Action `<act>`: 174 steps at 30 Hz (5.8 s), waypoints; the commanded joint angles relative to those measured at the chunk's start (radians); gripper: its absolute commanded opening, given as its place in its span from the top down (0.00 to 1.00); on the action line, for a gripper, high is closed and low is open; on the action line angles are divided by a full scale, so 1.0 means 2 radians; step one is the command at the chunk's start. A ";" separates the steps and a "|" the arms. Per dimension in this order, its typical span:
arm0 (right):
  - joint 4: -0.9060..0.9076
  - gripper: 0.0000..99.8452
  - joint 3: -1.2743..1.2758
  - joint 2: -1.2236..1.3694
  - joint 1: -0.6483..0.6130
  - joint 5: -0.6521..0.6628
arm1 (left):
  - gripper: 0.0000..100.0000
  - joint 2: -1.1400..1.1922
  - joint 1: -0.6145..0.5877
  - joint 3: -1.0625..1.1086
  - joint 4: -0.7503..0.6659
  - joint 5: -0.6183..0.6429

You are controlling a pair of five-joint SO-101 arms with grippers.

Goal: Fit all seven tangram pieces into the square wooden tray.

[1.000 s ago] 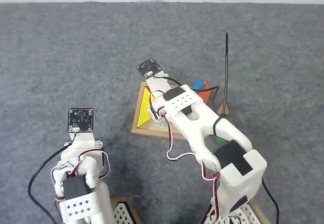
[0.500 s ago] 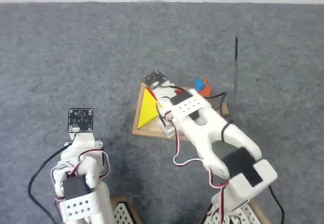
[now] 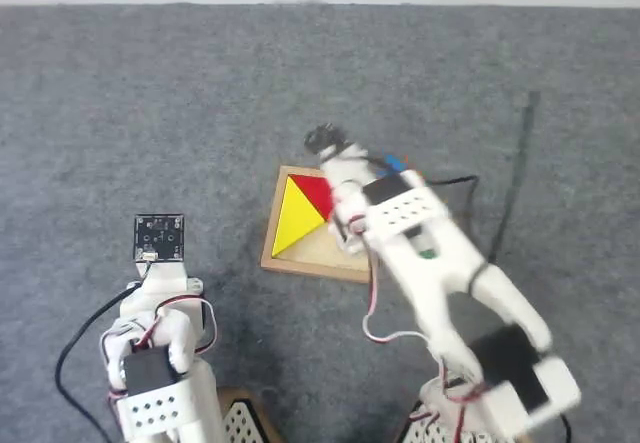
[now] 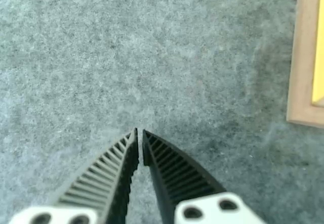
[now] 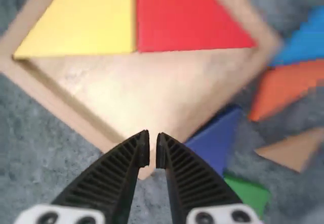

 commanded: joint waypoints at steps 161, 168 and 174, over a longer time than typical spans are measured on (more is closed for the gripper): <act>-0.053 0.75 -0.224 0.213 0.195 -0.130 | 0.98 -0.009 -0.002 -0.004 0.002 -0.005; -0.055 0.75 -0.224 0.247 0.248 -0.109 | 0.98 -0.009 -0.002 -0.004 0.002 -0.005; -0.046 0.75 -0.220 0.250 0.264 -0.108 | 0.98 -0.009 -0.002 -0.004 0.002 -0.005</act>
